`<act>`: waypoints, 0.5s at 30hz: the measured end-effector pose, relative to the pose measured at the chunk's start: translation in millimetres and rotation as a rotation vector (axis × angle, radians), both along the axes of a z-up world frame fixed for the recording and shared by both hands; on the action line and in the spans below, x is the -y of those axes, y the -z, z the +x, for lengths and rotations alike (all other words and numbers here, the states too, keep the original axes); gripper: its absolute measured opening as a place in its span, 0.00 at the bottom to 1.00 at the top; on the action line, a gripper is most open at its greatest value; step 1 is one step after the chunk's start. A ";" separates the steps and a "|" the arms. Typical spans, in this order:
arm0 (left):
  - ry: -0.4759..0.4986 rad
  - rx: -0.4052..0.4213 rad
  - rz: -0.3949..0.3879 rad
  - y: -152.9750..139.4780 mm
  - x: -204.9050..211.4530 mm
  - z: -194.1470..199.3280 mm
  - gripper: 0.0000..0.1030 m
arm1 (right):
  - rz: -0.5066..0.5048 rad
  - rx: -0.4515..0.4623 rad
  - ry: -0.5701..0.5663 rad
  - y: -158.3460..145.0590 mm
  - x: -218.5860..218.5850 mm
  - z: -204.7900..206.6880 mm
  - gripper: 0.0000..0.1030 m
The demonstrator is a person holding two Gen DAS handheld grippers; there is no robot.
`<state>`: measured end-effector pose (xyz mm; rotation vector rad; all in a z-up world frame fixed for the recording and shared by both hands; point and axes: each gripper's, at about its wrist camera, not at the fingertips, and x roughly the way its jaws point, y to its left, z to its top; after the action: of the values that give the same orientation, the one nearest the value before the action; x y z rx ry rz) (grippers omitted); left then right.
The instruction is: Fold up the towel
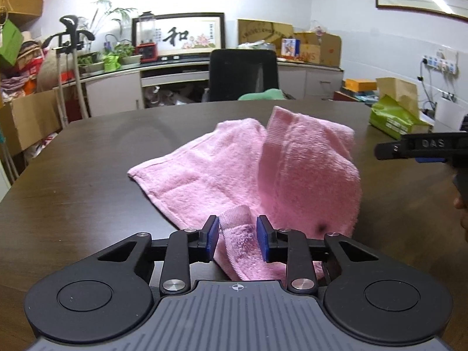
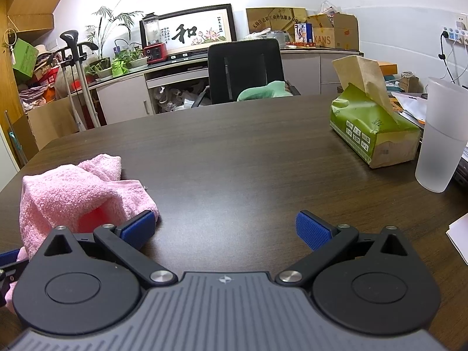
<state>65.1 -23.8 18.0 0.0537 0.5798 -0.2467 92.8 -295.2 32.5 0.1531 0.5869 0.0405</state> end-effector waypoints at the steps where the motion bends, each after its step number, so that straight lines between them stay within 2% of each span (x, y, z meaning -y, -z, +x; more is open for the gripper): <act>1: 0.004 -0.003 -0.001 0.0 0.5 -0.2 0.24 | 0.000 -0.001 0.000 0.0 0.0 0.1 1.00; 7: 0.022 -0.003 -0.003 1.6 2.3 -2.0 0.08 | -0.001 0.001 0.003 -0.8 -0.3 0.1 1.00; 12: 0.015 0.033 0.023 1.1 5.7 -6.9 0.06 | 0.015 0.017 -0.007 -1.8 0.9 -1.9 1.00; 15: 0.005 0.063 -0.011 -4.7 0.6 -12.4 0.05 | 0.029 0.035 -0.028 -3.1 1.4 -3.4 1.00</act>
<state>52.7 -24.4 22.7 0.0524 0.5153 -0.2516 89.4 -296.6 35.6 0.1721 0.5536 0.0785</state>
